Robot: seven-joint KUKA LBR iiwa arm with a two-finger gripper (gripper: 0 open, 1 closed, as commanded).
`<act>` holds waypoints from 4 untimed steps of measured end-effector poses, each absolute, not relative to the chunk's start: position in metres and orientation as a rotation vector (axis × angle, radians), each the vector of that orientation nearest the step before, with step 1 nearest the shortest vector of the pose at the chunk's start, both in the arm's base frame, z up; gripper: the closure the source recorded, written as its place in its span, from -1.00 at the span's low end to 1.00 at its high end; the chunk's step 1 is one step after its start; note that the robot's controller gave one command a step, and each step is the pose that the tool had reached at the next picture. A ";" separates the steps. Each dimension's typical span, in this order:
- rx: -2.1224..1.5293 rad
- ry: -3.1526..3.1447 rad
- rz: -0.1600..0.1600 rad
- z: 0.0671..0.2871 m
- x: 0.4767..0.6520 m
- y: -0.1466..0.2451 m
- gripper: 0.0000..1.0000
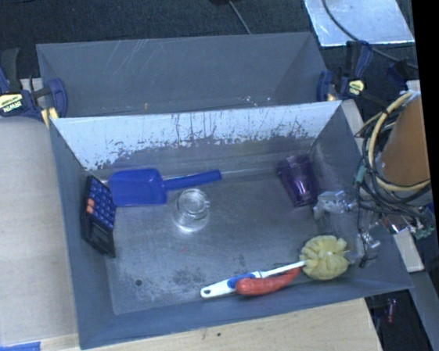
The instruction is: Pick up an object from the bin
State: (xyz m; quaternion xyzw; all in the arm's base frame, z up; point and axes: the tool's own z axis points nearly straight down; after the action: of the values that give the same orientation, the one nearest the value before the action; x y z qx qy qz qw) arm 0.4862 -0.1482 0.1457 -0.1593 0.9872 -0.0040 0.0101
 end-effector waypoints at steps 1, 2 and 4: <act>-0.885 3.000 -0.014 0.100 0.483 -0.133 -1.00; -0.687 3.040 -0.020 0.072 0.486 -0.143 -1.00; -1.357 2.813 -0.024 0.072 0.494 -0.135 1.00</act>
Offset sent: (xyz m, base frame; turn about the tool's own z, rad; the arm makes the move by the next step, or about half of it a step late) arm -0.0026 0.0062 -0.0757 -0.1240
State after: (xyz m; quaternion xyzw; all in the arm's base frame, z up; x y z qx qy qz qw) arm 0.4940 -0.1351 0.0715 -0.4346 0.9006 -0.0077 0.0092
